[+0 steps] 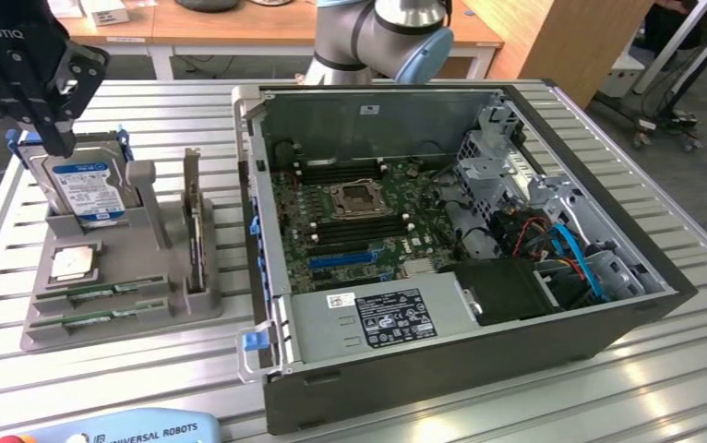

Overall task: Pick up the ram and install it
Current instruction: 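Reach for the ram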

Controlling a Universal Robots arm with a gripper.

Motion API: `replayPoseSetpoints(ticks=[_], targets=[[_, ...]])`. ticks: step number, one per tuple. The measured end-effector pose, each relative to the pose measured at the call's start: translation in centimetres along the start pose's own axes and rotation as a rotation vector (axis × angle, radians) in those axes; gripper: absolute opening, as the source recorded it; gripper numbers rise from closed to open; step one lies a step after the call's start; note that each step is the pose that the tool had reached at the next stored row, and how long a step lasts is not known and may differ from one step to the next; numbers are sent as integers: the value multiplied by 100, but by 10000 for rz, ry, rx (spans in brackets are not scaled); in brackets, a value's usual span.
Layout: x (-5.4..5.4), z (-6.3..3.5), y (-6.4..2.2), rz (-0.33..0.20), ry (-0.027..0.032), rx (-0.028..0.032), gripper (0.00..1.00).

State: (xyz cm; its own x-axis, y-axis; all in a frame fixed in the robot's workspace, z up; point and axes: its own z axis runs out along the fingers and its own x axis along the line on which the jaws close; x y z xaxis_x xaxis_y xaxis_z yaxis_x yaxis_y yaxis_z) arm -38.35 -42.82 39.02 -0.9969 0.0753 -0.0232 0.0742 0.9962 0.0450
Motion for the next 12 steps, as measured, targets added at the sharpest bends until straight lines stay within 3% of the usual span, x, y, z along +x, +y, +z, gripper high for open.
replayPoseSetpoints(ticks=[12], targets=[[-8, -4, -107, 0, -1, -1, 10]])
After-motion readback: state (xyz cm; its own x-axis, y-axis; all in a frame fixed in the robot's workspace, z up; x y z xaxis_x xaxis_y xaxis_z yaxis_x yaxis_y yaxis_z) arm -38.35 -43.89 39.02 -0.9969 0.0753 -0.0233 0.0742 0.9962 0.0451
